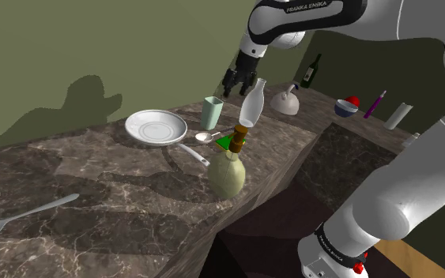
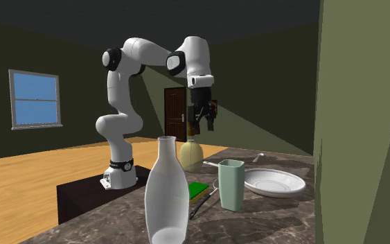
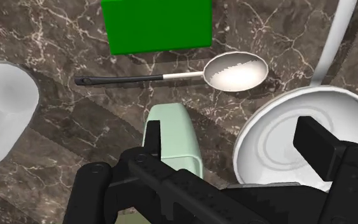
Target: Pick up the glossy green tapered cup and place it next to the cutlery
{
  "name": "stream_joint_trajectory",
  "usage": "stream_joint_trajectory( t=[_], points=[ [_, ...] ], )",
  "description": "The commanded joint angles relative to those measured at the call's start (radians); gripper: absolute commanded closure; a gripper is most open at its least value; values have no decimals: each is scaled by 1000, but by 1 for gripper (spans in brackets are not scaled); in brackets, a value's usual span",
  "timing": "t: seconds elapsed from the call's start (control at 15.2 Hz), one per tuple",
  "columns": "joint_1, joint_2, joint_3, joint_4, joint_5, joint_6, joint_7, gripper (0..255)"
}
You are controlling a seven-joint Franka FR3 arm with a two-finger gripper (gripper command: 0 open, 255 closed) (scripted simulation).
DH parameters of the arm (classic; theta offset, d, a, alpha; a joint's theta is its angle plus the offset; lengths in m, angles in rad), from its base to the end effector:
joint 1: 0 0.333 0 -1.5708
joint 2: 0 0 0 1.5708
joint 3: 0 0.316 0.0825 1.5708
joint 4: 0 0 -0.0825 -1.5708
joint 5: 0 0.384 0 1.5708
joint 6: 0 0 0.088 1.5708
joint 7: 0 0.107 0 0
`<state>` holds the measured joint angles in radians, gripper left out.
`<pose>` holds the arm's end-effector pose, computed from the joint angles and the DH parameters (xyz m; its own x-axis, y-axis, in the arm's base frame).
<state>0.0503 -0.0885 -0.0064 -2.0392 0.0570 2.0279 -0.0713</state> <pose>0.5368 0.0268 0.4895 0.9927 0.0897 0.0801 0.0937 -0.9944 -0.0479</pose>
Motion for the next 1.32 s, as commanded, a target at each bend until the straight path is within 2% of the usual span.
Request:
stream_joint_trajectory(
  t=[0.0,0.59,1.06,1.25],
  points=[
    [2,89,3,63,-7,23,-2,0],
    [17,442,9,392,-43,34,1,0],
    [17,480,10,352,-42,112,1,0],
    [17,483,10,349,-42,118,1,0]
  ],
)
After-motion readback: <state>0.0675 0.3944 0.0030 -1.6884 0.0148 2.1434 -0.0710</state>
